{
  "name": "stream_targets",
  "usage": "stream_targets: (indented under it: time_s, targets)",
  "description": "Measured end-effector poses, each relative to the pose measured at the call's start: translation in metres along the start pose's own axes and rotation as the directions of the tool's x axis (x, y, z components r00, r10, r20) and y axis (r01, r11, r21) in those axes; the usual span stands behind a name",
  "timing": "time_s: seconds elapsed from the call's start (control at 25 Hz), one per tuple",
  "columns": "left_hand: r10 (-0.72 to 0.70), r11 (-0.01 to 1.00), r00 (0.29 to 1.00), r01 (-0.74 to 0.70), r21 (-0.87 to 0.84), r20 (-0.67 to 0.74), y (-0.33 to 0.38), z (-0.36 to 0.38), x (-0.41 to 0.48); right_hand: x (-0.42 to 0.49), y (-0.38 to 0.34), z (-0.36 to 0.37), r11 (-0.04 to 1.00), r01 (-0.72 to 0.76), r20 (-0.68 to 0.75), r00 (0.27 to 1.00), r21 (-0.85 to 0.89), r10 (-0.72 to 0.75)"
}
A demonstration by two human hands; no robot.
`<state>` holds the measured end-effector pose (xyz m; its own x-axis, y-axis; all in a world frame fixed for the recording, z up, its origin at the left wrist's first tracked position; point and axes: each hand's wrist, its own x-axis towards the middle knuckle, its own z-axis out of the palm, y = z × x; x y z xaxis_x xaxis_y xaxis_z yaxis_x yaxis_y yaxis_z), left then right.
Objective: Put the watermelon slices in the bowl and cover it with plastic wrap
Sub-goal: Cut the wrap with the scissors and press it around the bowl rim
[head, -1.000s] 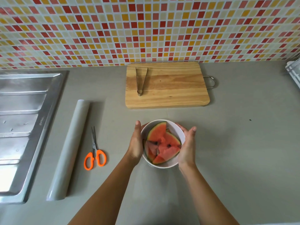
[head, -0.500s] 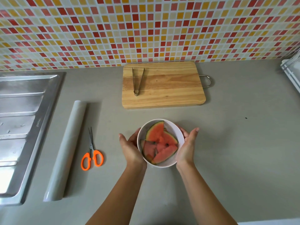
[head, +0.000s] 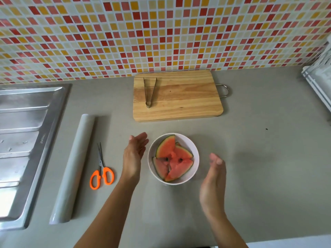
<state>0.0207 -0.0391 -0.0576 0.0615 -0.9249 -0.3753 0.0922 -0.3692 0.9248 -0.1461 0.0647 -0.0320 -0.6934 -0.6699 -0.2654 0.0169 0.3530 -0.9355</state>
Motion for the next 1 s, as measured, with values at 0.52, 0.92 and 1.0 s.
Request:
stream_targets:
  time_s: [0.52, 0.92, 1.0]
  targets:
    - [-0.021, 0.949, 0.976, 0.088, 0.304, -0.218, -0.008, -0.019, -0.031, 0.035, -0.017, 0.026, 0.951, -0.086, 0.301, 0.954, 0.296, -0.008]
    - [-0.094, 0.987, 0.996, 0.093, 0.129, 0.003, -0.009, -0.016, -0.036, 0.025, -0.004, 0.038, 0.924, -0.124, 0.363, 0.932, 0.362, -0.017]
    - [-0.014, 0.990, 0.998, 0.023, 0.143, -0.064, -0.012, -0.016, -0.032, 0.047, -0.006, 0.032, 0.947, -0.032, 0.373, 0.923, 0.321, -0.095]
